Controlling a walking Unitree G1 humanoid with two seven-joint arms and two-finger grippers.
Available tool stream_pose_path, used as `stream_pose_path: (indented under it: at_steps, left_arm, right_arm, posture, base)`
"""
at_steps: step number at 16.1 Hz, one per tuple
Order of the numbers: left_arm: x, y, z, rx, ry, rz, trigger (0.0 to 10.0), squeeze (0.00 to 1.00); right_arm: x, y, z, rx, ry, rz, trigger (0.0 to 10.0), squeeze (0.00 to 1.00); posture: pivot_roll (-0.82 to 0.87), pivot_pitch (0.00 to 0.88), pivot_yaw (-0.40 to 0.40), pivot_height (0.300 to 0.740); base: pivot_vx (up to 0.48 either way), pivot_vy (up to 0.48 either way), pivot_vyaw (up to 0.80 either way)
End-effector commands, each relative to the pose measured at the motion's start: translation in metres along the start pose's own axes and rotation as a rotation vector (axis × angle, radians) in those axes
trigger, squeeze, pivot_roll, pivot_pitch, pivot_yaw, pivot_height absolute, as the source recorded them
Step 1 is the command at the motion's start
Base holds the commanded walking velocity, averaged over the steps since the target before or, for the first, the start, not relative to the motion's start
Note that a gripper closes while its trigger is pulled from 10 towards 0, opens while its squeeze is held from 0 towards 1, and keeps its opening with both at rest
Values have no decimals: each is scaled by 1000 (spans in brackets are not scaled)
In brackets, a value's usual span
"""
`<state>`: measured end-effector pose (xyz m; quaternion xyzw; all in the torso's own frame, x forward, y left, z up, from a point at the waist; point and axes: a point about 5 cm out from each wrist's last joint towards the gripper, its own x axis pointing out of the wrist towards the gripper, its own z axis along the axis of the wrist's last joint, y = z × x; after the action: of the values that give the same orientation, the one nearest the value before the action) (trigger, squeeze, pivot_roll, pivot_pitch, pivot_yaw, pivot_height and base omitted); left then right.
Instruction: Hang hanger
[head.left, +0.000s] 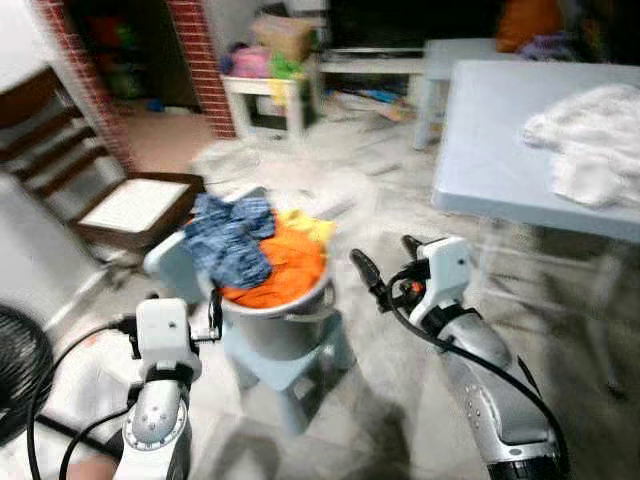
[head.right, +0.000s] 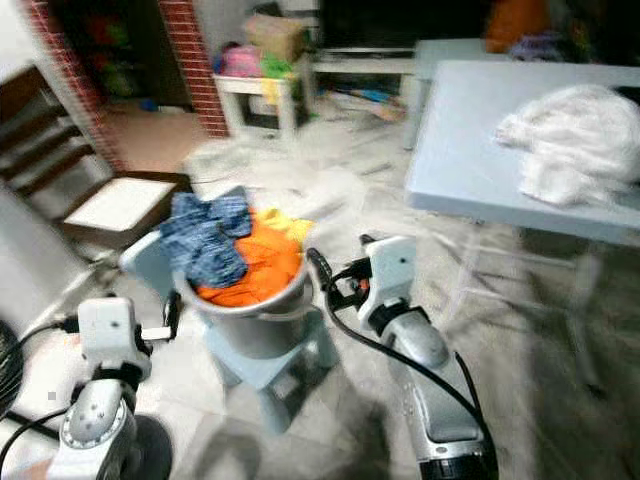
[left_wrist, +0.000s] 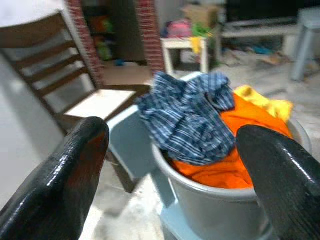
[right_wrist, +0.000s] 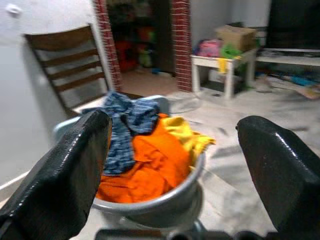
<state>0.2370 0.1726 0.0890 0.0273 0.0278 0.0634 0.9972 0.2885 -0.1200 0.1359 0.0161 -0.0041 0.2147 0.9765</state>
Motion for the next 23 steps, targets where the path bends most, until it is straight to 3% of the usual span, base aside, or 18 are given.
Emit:
stream_pose_path:
  at_steps: [1,8,23]
  left_arm:
    - [-1,-1,1,-3,-5,-16,10000,0]
    - [-1,-6,3,-65,-6,-65,10000,0]
    - [-4,-11,-1,-91,20,-88,10000,0]
  right_arm:
    - [-1,-3,-1,10,3,-9,10000,0]
    - [0,-2,0,25,-13,-15,10000,0]
    - [-1,4,-1,-5,-11,26,10000,0]
  posture:
    - [-48,0,84,740]
    - [-52,0,88,740]
    - [-51,0,85,740]
  base:
    - [0,0,544]
    - [77,0,58]
    - [394,0,63]
